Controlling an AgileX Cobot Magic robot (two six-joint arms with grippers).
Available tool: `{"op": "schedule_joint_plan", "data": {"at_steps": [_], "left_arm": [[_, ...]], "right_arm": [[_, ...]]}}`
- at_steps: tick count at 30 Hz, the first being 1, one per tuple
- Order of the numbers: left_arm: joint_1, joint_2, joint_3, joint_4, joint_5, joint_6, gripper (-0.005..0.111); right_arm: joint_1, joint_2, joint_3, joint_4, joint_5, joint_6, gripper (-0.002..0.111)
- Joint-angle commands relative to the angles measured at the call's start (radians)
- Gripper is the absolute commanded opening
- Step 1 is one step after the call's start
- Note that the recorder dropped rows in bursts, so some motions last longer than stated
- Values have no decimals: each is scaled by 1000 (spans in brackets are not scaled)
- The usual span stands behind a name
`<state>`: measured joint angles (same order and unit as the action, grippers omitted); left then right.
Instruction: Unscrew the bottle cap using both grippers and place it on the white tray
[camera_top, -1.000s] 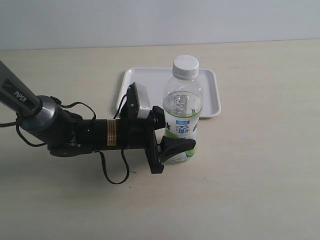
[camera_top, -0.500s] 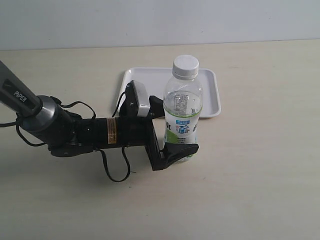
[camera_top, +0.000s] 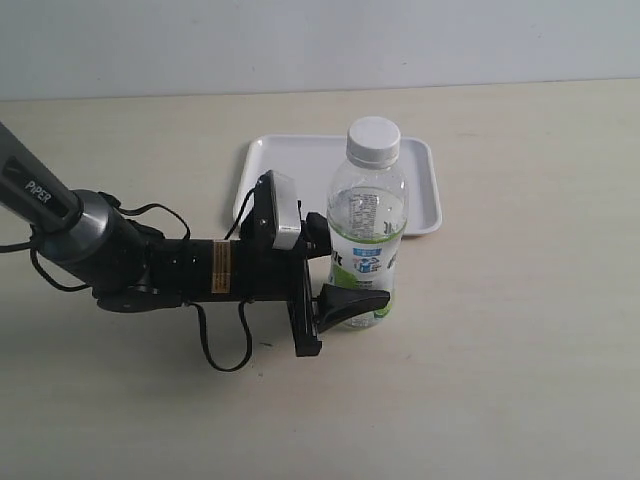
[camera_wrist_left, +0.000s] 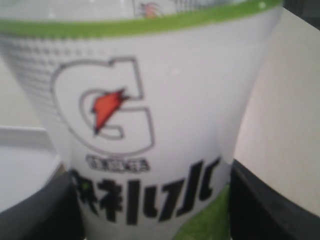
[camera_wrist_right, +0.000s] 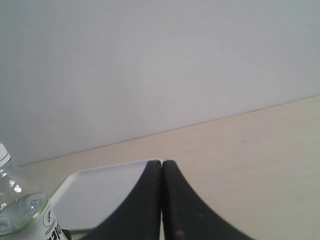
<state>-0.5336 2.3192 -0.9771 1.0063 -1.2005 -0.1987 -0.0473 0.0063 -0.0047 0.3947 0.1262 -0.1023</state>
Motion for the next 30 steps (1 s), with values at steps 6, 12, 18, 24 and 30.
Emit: {"op": "schedule_joint_plan", "data": {"at_steps": [6,12,18,24,30], "left_arm": [[1,-8,0,1,56,-24,54],[-4,-8,0,-44,4,-18,39],[-4,-8,0,-38,-7,-18,0],[-4,-8,0,-41,-21,-18,0],[-4,-54,0,-16,-21,-24,0]], "right_arm": [[-6,-6,5,0,0,-1,0],[-6,-6,5,0,0,-1,0],[-6,-6,5,0,0,-1,0],[-6,-6,5,0,0,-1,0],[-6,-6,5,0,0,-1,0]]}}
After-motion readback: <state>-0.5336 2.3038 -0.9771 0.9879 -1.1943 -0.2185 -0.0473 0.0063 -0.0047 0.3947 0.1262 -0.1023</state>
